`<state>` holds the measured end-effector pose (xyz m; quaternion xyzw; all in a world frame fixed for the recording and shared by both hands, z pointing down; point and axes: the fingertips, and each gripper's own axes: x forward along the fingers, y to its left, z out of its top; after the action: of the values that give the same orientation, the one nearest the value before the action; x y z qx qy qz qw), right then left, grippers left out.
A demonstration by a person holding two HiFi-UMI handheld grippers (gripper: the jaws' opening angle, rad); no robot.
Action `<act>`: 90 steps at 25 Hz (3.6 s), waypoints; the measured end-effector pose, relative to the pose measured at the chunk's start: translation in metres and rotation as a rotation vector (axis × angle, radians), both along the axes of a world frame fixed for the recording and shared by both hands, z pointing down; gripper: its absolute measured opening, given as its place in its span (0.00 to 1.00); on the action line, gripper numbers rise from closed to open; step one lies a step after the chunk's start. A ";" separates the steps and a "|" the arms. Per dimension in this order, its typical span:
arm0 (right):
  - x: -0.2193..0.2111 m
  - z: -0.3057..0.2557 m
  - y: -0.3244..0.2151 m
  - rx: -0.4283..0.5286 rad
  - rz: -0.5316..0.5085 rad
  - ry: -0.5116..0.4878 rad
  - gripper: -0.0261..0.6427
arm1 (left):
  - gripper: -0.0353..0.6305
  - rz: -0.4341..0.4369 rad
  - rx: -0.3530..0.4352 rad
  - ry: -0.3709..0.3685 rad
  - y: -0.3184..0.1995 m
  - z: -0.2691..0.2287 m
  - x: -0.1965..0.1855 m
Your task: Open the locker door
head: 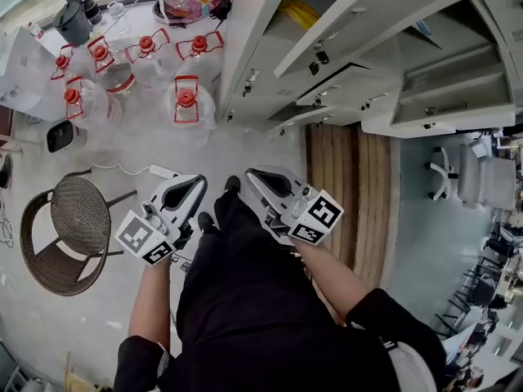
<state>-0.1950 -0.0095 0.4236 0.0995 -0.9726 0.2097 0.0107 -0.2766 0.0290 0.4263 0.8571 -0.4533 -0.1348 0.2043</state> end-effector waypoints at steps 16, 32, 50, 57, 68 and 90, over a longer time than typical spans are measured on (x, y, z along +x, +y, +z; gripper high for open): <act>-0.021 0.082 -0.165 -0.011 0.036 0.129 0.14 | 0.08 -0.078 -0.063 -0.010 -0.130 0.031 -0.023; -0.052 0.190 -0.240 0.050 0.307 0.310 0.22 | 0.08 0.088 -0.107 -0.037 -0.188 0.059 -0.069; -0.058 0.247 -0.306 0.060 0.569 0.358 0.28 | 0.08 0.306 -0.182 -0.076 -0.200 0.093 -0.074; -0.062 0.253 -0.321 0.060 0.598 0.384 0.28 | 0.08 0.316 -0.196 -0.078 -0.195 0.097 -0.077; -0.068 0.251 -0.332 0.103 0.580 0.409 0.28 | 0.08 0.311 -0.204 -0.074 -0.187 0.099 -0.084; -0.049 0.253 -0.305 0.107 0.508 0.430 0.21 | 0.08 0.289 -0.186 -0.077 -0.182 0.087 -0.067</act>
<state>-0.2443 -0.3149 0.6761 0.3809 -0.9019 0.1287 0.1579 -0.3440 -0.1529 0.5130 0.8952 -0.3434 -0.0285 0.2827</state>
